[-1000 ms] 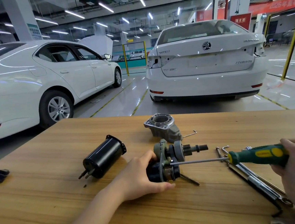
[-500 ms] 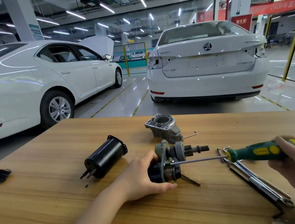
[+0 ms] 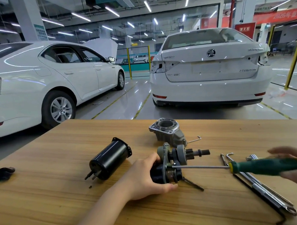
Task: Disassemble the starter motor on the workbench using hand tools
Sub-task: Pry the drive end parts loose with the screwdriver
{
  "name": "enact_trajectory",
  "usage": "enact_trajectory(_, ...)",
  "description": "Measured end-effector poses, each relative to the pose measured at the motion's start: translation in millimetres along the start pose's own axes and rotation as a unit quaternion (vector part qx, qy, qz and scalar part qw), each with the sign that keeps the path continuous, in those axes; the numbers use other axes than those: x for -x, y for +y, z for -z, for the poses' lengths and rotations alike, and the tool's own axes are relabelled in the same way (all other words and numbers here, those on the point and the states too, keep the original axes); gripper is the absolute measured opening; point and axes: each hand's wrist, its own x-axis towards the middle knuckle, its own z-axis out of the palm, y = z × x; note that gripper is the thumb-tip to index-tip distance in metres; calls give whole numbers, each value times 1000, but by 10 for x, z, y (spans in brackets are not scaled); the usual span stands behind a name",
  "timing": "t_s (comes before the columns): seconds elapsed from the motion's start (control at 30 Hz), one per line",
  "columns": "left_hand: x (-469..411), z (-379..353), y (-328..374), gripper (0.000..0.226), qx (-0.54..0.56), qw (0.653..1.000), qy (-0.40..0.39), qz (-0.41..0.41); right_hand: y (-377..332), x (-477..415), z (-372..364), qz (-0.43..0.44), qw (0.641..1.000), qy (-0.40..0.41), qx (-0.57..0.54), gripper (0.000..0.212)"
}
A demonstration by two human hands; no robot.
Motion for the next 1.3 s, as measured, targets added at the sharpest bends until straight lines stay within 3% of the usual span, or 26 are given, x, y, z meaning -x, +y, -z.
enact_trajectory(0.07,6,-1,12,45,-8,1000,-4,0,-155,32,-3,48,992,74,93,45)
enact_trajectory(0.1,9,-4,21,46,-16,1000,-6,-1,-194,83,-12,17,991,62,117,49)
enact_trajectory(0.17,10,-9,38,51,-41,999,-9,-7,-179,130,-247,-77,987,15,142,78)
enact_trajectory(0.23,10,-16,57,57,-72,997,-17,-11,-268,118,-394,-160,958,141,191,92)
enact_trajectory(0.3,8,-19,70,58,-86,996,-25,-13,-341,123,-488,-136,944,211,214,96)
enact_trajectory(0.47,-40,-39,67,64,-109,994,-28,-1,-527,164,-661,-72,951,281,104,33)
enact_trajectory(0.57,-98,-45,76,57,-130,991,-29,-8,-558,171,-684,-35,950,296,93,24)
enact_trajectory(0.73,-189,-39,63,53,-117,992,-39,-3,-622,188,-679,24,945,303,122,29)
enact_trajectory(0.9,-217,9,-15,43,-45,999,-16,22,-522,63,-651,72,945,312,74,4)
enact_trajectory(0.97,-221,6,-38,42,-42,999,-15,20,-484,-16,-591,58,966,253,-1,33)
enact_trajectory(1.0,-227,2,-47,43,-46,999,-18,17,-491,14,-583,66,973,163,-151,47)
enact_trajectory(1.03,-231,-1,-53,45,-49,998,-21,15,-517,64,-578,115,974,121,-151,54)
enact_trajectory(1.07,-235,1,-54,46,-53,998,-24,14,-520,46,-554,158,953,130,-224,63)
enact_trajectory(1.13,-241,9,-57,49,-58,998,-29,16,-508,10,-510,174,902,65,-390,68)
enact_trajectory(1.17,-239,13,-57,51,-60,998,-29,18,-476,53,-523,167,904,57,-390,64)
enact_trajectory(1.2,-236,15,-55,53,-63,997,-26,19,-422,79,-577,131,929,93,-334,70)
enact_trajectory(1.23,-230,14,-51,55,-67,997,-25,18,-398,112,-647,95,968,145,-181,89)
enact_trajectory(1.27,-230,13,-45,56,-73,997,-27,15,-345,74,-585,32,991,122,-35,107)
enact_trajectory(1.3,-230,11,-37,56,-82,996,-32,9,-295,61,-470,-75,985,147,42,113)
